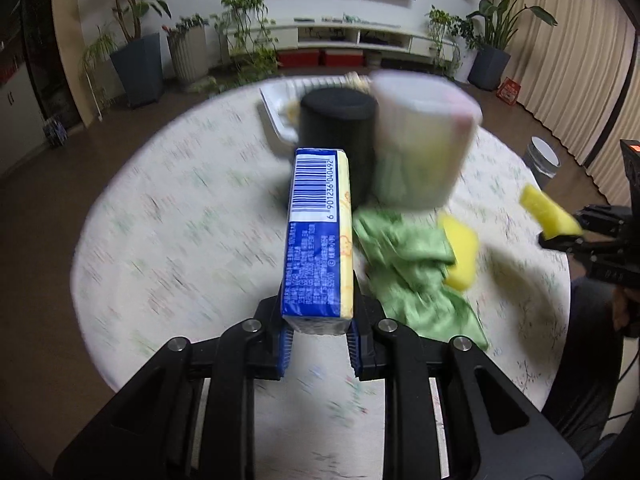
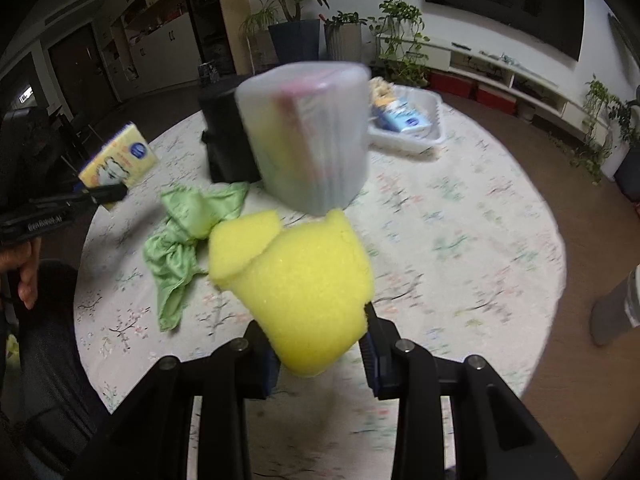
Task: Organize soft objects
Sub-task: 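Lift and carry the box and yellow sponge over the white tray with both tools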
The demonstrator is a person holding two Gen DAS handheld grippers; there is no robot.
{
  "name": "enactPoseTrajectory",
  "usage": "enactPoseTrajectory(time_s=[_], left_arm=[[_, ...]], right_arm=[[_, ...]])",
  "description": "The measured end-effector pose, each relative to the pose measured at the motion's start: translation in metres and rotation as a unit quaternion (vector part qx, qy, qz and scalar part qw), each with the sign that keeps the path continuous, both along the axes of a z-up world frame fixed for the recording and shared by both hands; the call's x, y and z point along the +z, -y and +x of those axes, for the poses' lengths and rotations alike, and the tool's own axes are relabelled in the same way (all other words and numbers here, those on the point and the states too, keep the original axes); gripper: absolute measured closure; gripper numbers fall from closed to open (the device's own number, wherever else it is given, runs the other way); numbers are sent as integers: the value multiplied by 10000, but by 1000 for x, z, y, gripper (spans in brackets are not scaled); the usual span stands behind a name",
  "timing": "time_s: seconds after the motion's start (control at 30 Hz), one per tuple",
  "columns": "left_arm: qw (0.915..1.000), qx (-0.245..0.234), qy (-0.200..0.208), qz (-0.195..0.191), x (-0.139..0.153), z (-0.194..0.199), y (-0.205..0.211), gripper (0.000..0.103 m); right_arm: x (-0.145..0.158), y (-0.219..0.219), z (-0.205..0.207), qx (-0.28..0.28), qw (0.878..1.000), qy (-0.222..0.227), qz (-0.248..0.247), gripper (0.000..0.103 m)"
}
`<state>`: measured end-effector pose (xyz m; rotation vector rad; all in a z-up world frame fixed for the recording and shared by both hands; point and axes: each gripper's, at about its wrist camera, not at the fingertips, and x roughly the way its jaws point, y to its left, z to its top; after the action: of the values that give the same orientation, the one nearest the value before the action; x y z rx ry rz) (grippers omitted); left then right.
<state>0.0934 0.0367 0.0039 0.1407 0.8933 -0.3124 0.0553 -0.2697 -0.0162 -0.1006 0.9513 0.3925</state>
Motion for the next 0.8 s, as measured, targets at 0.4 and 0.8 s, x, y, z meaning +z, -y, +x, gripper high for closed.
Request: enactPoseTrajectory(time_s=[0.4,0.8], left_arm=[[9975,-460,250,466,69,156,-7,83],[9821,-1533,-363,1032,-16,283,66,82]], right_arm=[[104,57,136,-4,9942,808,-704,66],[24,-22,296,1202,9857,300,-1141,64]])
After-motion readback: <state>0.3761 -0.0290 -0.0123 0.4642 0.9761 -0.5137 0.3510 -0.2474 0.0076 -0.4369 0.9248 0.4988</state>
